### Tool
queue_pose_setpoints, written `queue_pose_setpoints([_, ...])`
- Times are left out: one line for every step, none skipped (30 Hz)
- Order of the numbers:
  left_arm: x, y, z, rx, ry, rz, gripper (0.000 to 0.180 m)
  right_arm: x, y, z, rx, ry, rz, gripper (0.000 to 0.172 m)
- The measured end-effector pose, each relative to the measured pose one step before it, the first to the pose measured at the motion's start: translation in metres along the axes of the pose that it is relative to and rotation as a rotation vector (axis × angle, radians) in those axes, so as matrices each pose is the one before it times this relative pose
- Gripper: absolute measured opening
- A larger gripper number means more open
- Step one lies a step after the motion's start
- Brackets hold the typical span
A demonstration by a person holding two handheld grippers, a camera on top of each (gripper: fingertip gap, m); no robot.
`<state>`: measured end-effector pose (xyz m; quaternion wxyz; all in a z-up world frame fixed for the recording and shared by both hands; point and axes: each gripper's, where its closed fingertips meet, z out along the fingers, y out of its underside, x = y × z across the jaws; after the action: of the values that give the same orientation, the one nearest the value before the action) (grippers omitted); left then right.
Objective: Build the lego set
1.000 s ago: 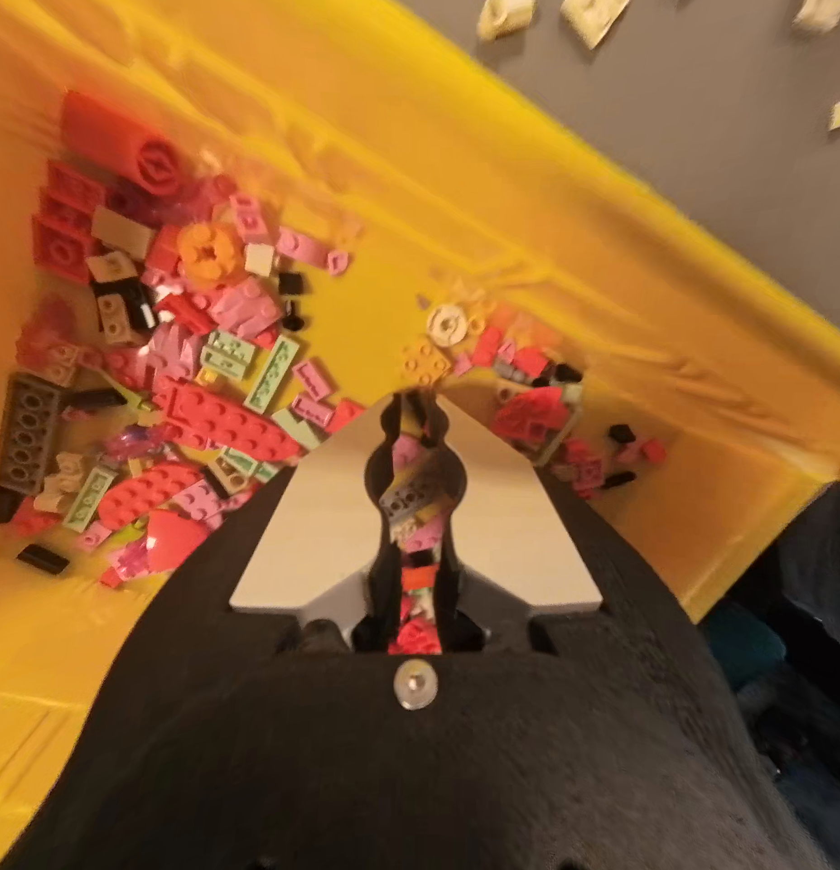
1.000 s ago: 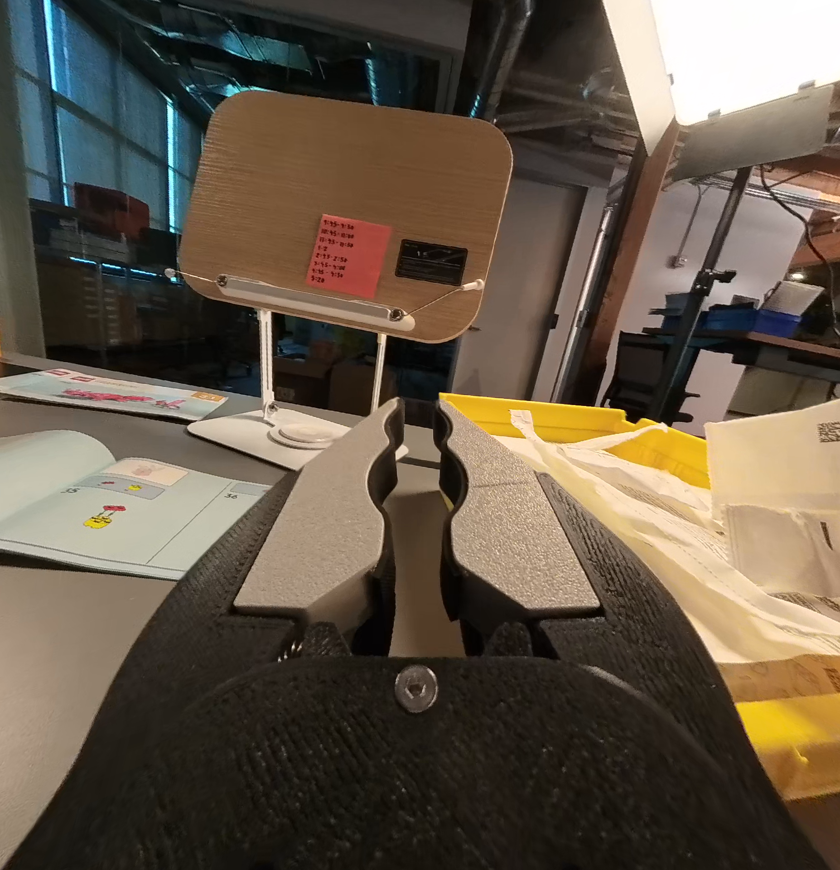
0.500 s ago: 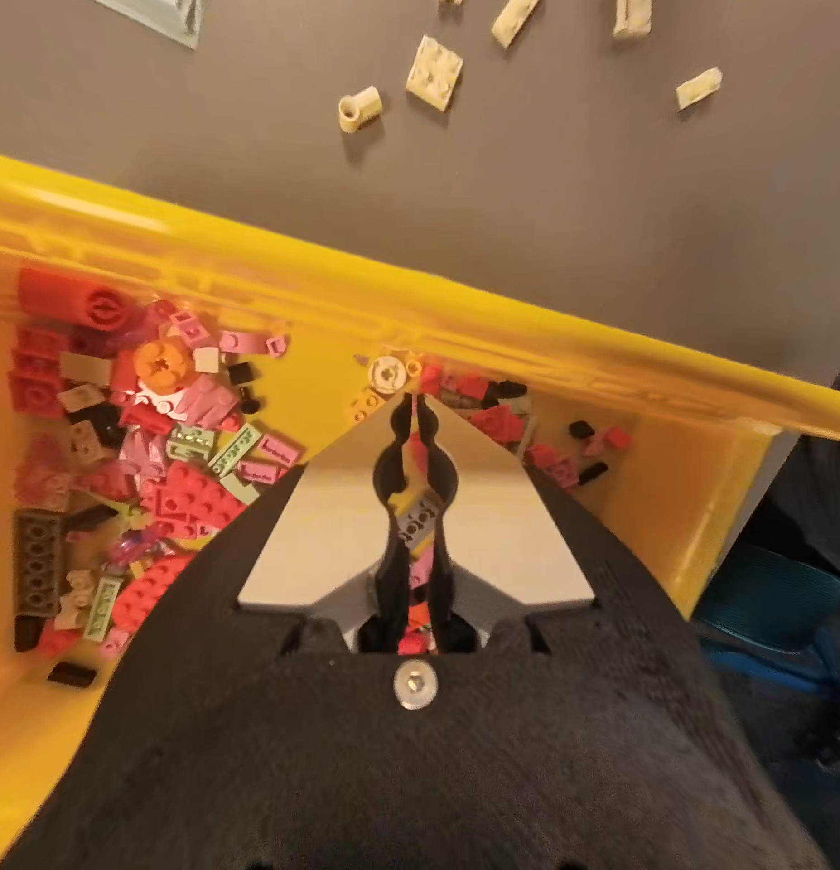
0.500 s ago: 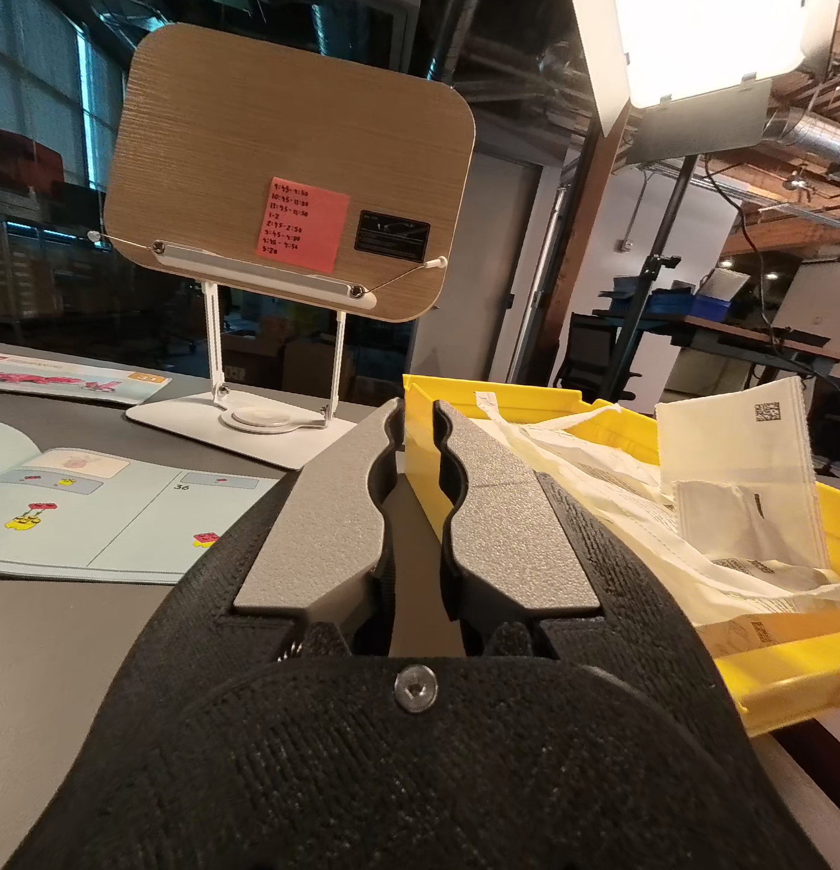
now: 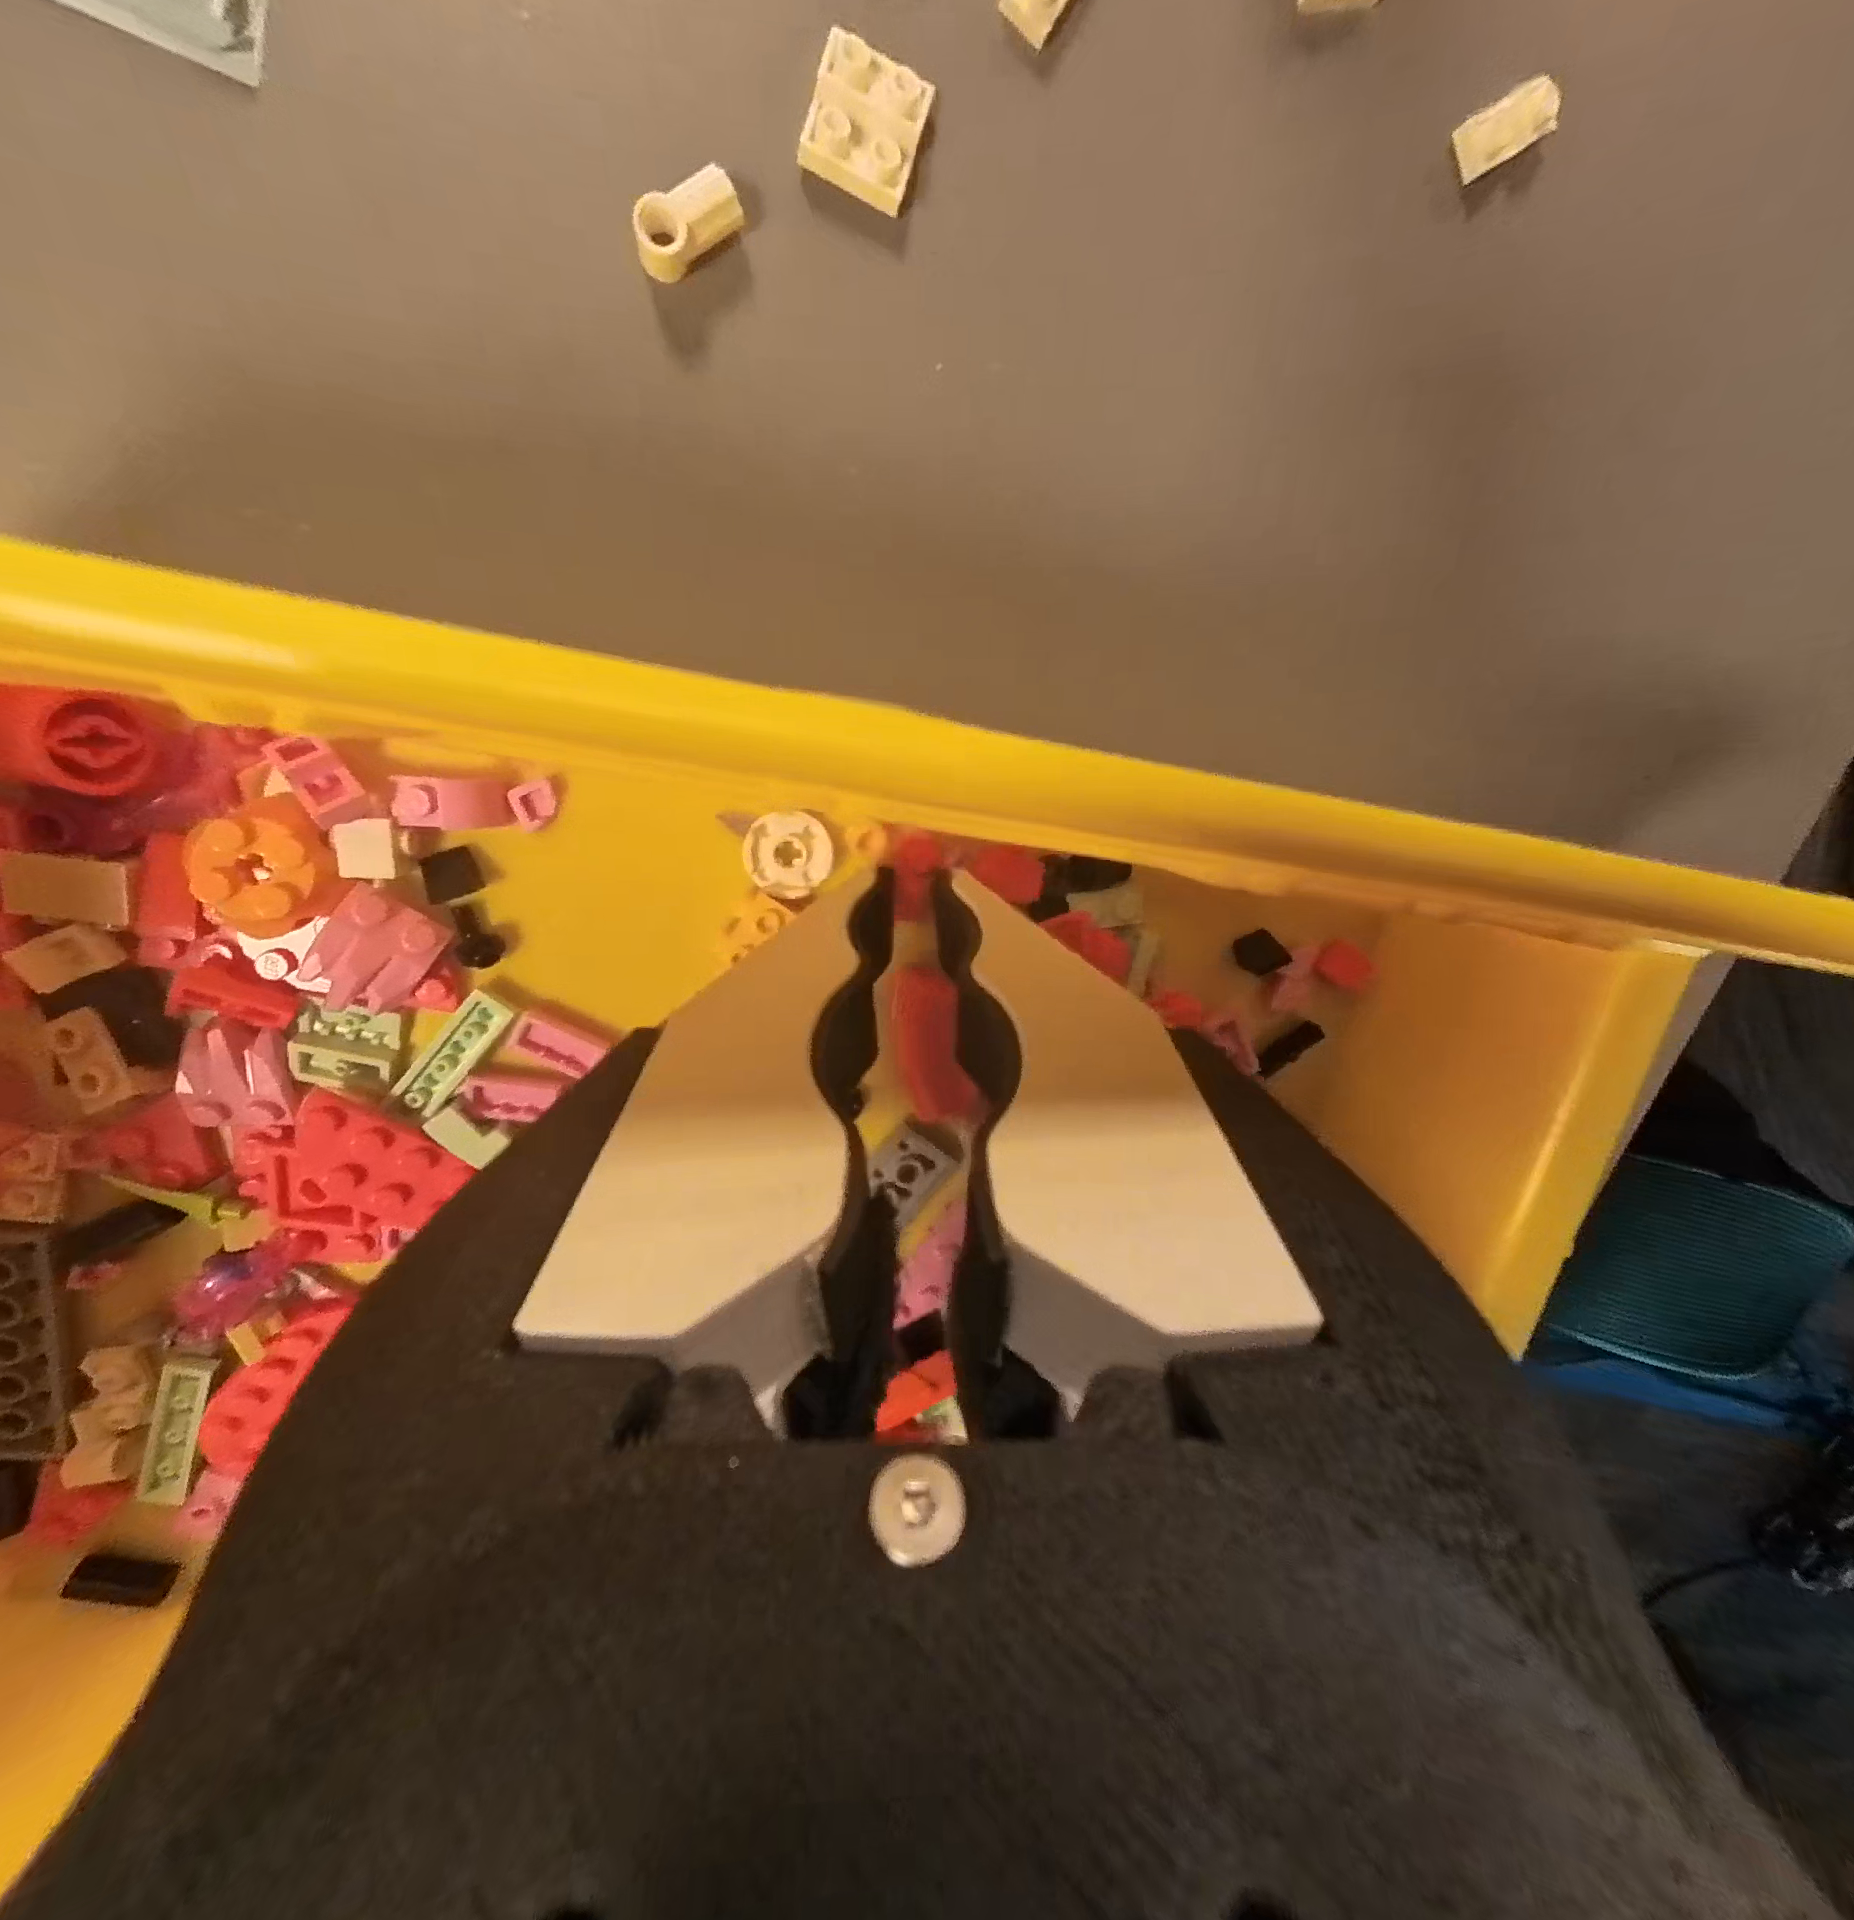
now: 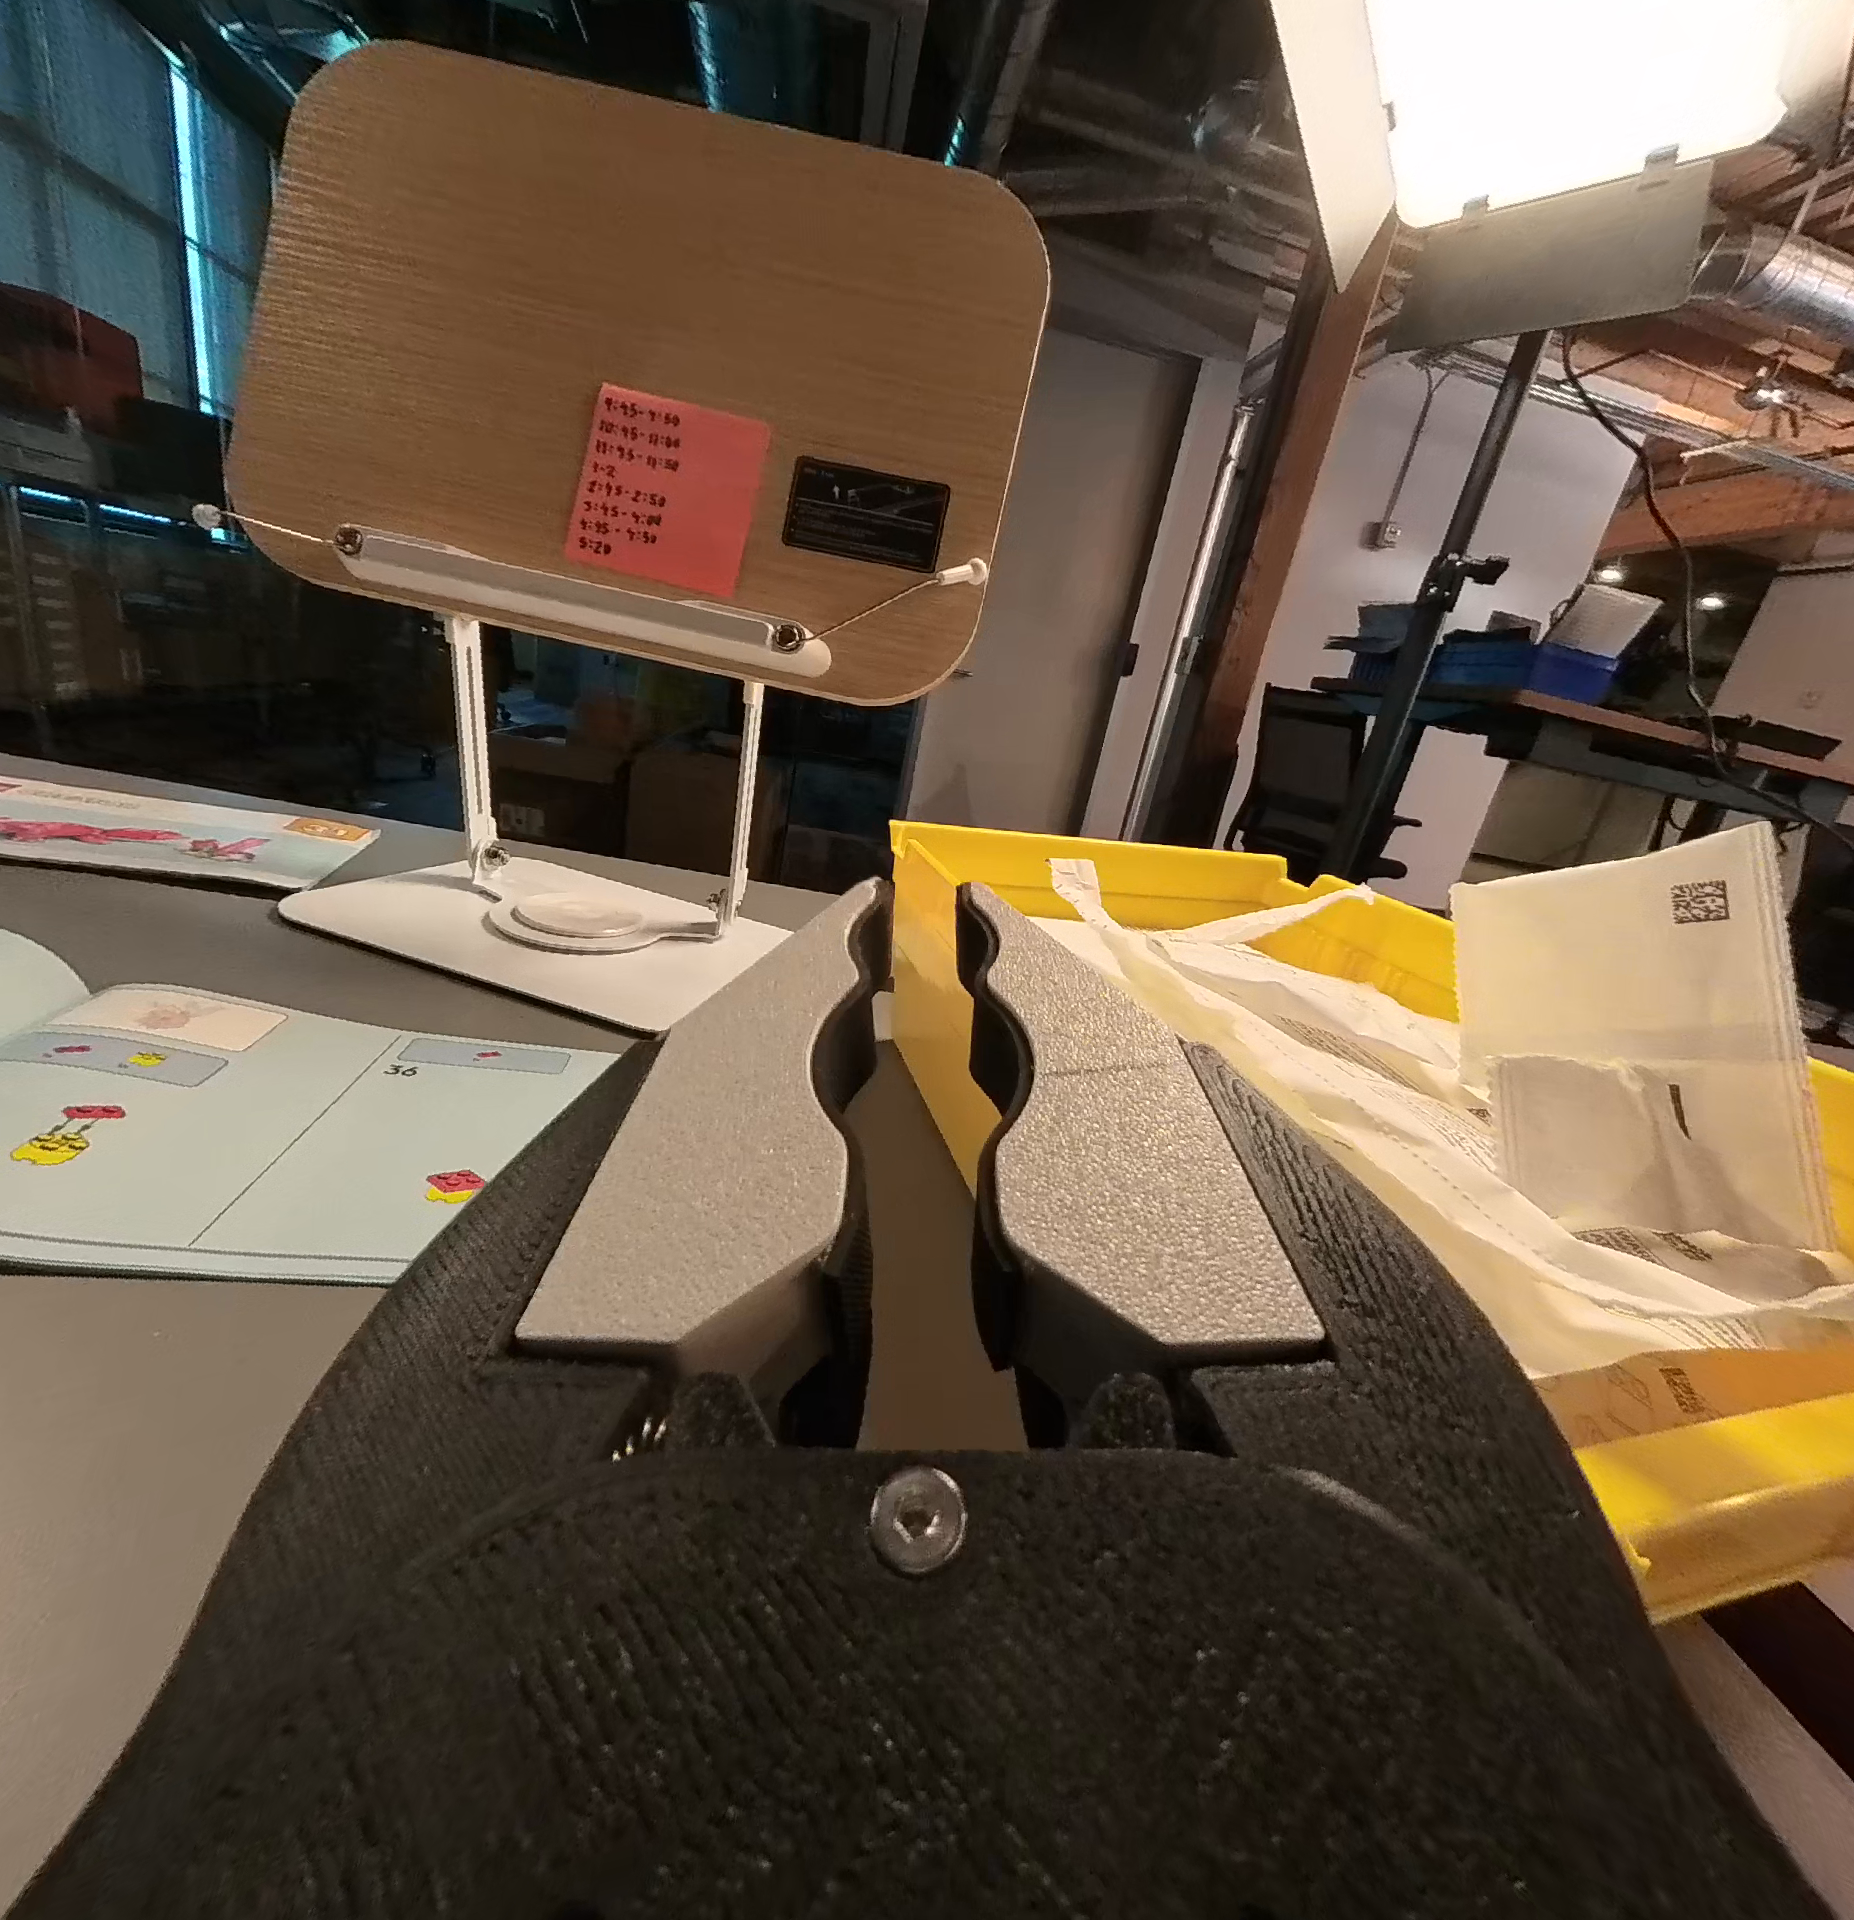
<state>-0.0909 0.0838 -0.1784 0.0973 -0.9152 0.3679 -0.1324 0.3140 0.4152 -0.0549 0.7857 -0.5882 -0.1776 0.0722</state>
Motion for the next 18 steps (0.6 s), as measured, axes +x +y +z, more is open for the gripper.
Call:
queue_pose_setpoints([0.00125,0.00137,-0.00034,-0.0046,0.0032,0.0126,0.006,0.00042,-0.00028,-0.00022,0.0024,0.0002,0.0046,0.01])
queue_pose_setpoints([-0.00036,0.00078,-0.00087,0.0033,-0.0117,0.0167,0.005,0.00052,-0.00026,-0.00008,0.002,0.0003,0.0059,0.01])
queue_pose_setpoints([-0.00163,0.0005,-0.00172,0.0061,-0.0234,0.0137,0.003,0.00056,-0.00015,-0.00028,0.0017,0.0001,0.0068,0.01])
queue_pose_setpoints([-0.00272,0.00052,-0.00298,0.0072,-0.0317,0.0105,0.003,0.00057,-0.00021,-0.00015,0.0023,0.0,0.0069,0.01])
queue_pose_setpoints([-0.00246,-0.00038,-0.00419,0.0145,-0.0304,0.0075,0.003,0.00049,-0.0003,-0.00021,0.0027,-0.0003,0.0069,0.01])
queue_pose_setpoints([-0.00157,-0.00173,-0.00544,0.0241,-0.0237,0.0027,0.003,0.00036,-0.00016,-0.00004,0.002,-0.001,0.0069,0.01])
queue_pose_setpoints([-0.00118,-0.00251,-0.0063,0.0285,-0.0193,-0.0028,0.003,0.00033,-0.00012,-0.00007,0.0016,-0.0015,0.0065,0.01])
queue_pose_setpoints([-0.00232,-0.00296,-0.00747,0.0292,-0.0264,-0.0049,0.003,0.00024,-0.00015,-0.00003,0.0018,-0.0016,0.0062,0.01])
queue_pose_setpoints([-0.00259,-0.00396,-0.00851,0.031,-0.0282,-0.0042,0.003,0.00007,-0.00014,-0.00008,0.0022,-0.0019,0.0061,0.01])
queue_pose_setpoints([-0.00271,-0.00553,-0.00941,0.0346,-0.0294,-0.0066,0.003,0.00014,-0.00022,0.0,0.0022,-0.0023,0.0063,0.01])
queue_pose_setpoints([-0.00265,-0.00779,-0.01033,0.0401,-0.03,-0.0065,0.002,0.00001,-0.00018,-0.00003,0.0018,-0.003,0.0067,0.01])
queue_pose_setpoints([-0.00222,-0.00998,-0.01081,0.0426,-0.0288,-0.0041,0.003,-0.00012,-0.00023,-0.00009,0.0026,-0.0036,0.0067,0.01])
queue_pose_setpoints([-0.00214,-0.01184,-0.01077,0.0423,-0.0286,-0.0018,0.002,-0.00035,-0.0004,0.00004,0.0031,-0.0044,0.006,0.01])
queue_pose_setpoints([-0.00033,-0.01286,-0.01005,0.0375,-0.0164,0.0016,0.003,-0.00049,-0.00037,0.00006,0.0029,-0.0049,0.0057,0.01])
queue_pose_setpoints([0.0015,-0.01411,-0.0086,0.0334,-0.005,0.0006,0.003,-0.00075,-0.00047,0.00016,0.0042,-0.0053,0.0071,0.01])
queue_pose_setpoints([0.00175,-0.01618,-0.00683,0.0377,-0.0051,0.0015,0.003,-0.00123,-0.00041,0.0005,0.0044,-0.0075,0.0085,0.01])
queue_pose_setpoints([0.00305,-0.01829,-0.00487,0.0426,-0.0004,0.0069,0.003,-0.00179,-0.00006,0.00091,0.0021,-0.0101,0.0072,0.009])
queue_pose_setpoints([0.00413,-0.01921,-0.00217,0.0412,0.0048,0.0079,0.002,-0.00218,0.00015,0.00112,0.0009,-0.0113,0.0046,0.01])
